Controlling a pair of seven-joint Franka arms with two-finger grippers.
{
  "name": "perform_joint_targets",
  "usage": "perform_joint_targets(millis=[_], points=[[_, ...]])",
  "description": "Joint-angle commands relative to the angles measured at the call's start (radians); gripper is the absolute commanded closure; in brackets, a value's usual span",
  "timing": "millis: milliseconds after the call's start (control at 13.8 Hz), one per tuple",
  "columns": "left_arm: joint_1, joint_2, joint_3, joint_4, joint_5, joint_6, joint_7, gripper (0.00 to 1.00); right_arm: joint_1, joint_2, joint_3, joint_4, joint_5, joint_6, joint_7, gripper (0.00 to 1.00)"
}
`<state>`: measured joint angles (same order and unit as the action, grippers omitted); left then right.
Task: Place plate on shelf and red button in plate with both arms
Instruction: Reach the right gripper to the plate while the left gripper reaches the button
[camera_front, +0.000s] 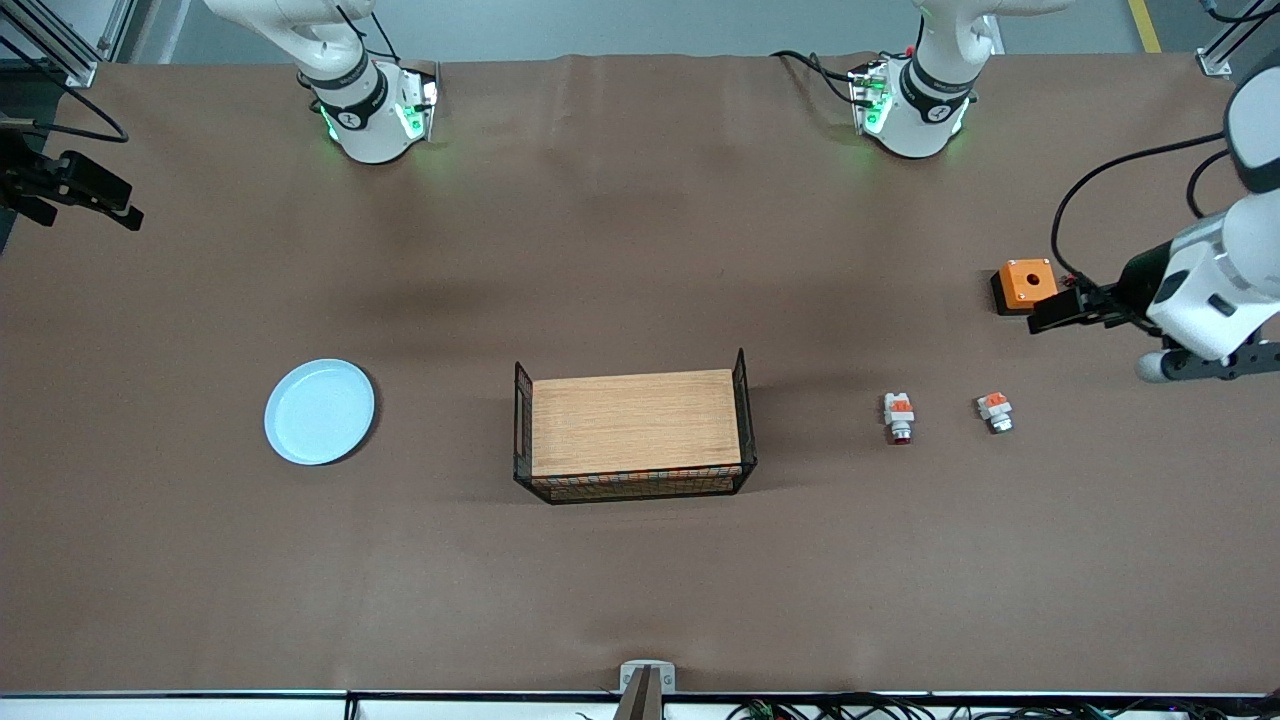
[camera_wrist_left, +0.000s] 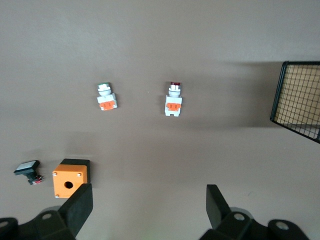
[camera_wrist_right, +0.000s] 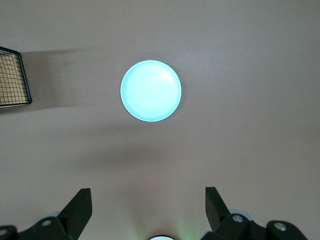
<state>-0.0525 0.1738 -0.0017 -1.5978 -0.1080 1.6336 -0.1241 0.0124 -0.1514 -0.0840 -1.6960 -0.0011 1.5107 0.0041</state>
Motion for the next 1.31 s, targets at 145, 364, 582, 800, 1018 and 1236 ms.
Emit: perform_joint_targets(millis=[145,364,582,800,1018,1236], points=[[-0.001,0.047,-0.026,-0.094,-0.013,0.147,-0.055,0.00,-0.009,0.061,0.006,0.016,-0.011,-0.020,-0.006,0.00],[-0.003,0.102,-0.029,-0.125,-0.013,0.239,-0.057,0.00,-0.015,0.165,0.004,0.036,-0.011,0.011,-0.009,0.00],[-0.004,0.130,-0.044,-0.164,-0.013,0.311,-0.065,0.00,-0.035,0.256,0.001,0.078,-0.013,0.043,-0.012,0.00],[-0.043,0.130,-0.057,-0.275,0.001,0.477,-0.137,0.00,-0.064,0.297,0.001,-0.019,-0.005,0.188,-0.010,0.00],[-0.062,0.130,-0.058,-0.365,0.002,0.604,-0.137,0.00,-0.075,0.309,0.001,-0.163,0.000,0.405,-0.012,0.00],[-0.067,0.144,-0.060,-0.444,0.031,0.738,-0.137,0.00,-0.077,0.400,0.003,-0.195,0.001,0.535,-0.038,0.00]])
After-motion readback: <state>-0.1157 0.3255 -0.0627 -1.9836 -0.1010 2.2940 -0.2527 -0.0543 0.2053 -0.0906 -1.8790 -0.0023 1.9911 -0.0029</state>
